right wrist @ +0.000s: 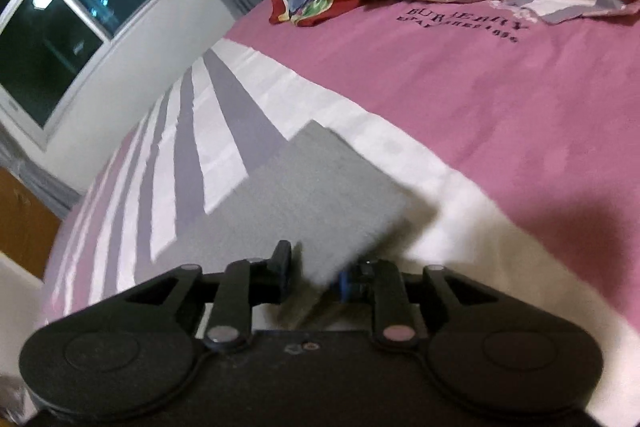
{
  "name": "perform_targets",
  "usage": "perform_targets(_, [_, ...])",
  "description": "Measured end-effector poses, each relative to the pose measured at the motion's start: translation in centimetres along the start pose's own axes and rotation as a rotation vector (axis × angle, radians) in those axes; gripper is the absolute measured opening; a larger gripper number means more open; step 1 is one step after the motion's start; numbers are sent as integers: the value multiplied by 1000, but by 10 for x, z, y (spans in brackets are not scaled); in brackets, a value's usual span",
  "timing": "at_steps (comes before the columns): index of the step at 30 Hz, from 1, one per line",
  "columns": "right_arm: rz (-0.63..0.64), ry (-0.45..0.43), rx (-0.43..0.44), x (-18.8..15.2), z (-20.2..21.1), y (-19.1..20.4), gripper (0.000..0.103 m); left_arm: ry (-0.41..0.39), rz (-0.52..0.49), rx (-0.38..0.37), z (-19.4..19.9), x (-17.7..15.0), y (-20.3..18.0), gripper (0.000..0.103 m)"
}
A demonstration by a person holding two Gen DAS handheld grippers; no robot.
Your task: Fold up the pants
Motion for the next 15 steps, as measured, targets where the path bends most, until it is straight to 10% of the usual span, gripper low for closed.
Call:
perform_targets(6, [41, -12, 34, 14, -5, 8, 12, 0, -4, -2, -1, 1, 1, 16])
perform_targets(10, [50, 64, 68, 14, -24, 18, 31, -2, -4, 4, 0, 0, 0, 16])
perform_targets(15, [56, -9, 101, 24, -26, 35, 5, -4, -16, 12, 0, -1, -3, 16])
Point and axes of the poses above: each gripper's, at about its wrist camera, not at the fingertips, and z roughly against the way its jaws point, y to its left, x to its top, the point moved 1 cm from there along -z, roughly the way its jaws point, and after that the axes turned 14 degrees about -y, right-handed, at the moved point
